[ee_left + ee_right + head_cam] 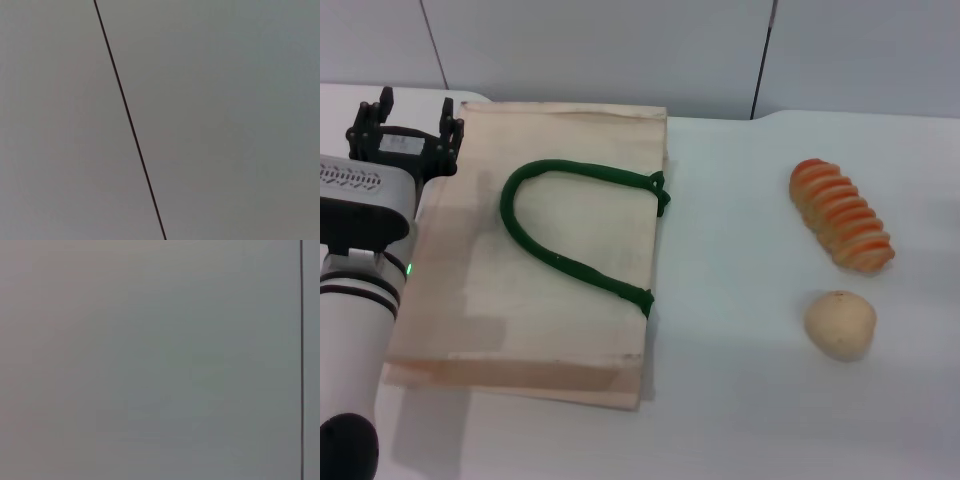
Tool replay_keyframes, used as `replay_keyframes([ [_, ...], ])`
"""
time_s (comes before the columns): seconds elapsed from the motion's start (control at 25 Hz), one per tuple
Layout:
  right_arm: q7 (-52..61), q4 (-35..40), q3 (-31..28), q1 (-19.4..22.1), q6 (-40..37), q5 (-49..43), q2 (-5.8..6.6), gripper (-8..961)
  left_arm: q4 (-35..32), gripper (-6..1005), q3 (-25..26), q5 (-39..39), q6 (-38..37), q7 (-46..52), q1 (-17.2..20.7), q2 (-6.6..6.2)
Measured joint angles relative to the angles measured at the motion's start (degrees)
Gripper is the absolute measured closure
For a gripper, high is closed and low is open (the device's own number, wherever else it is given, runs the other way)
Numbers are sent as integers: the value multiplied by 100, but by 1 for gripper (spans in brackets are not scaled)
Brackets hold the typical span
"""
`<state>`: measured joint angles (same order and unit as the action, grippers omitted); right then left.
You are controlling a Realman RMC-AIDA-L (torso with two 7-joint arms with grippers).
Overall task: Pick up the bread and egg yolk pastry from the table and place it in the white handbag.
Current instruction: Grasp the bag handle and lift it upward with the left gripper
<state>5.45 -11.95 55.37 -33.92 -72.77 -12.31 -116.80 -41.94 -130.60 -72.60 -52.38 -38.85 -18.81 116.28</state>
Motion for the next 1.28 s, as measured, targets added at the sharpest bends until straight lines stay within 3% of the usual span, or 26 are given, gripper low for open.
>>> replay_keyframes([
  [1.28, 0, 16, 0, -7, 86, -27, 6, 116, -25, 346, -31, -9, -2, 58, 11, 0],
])
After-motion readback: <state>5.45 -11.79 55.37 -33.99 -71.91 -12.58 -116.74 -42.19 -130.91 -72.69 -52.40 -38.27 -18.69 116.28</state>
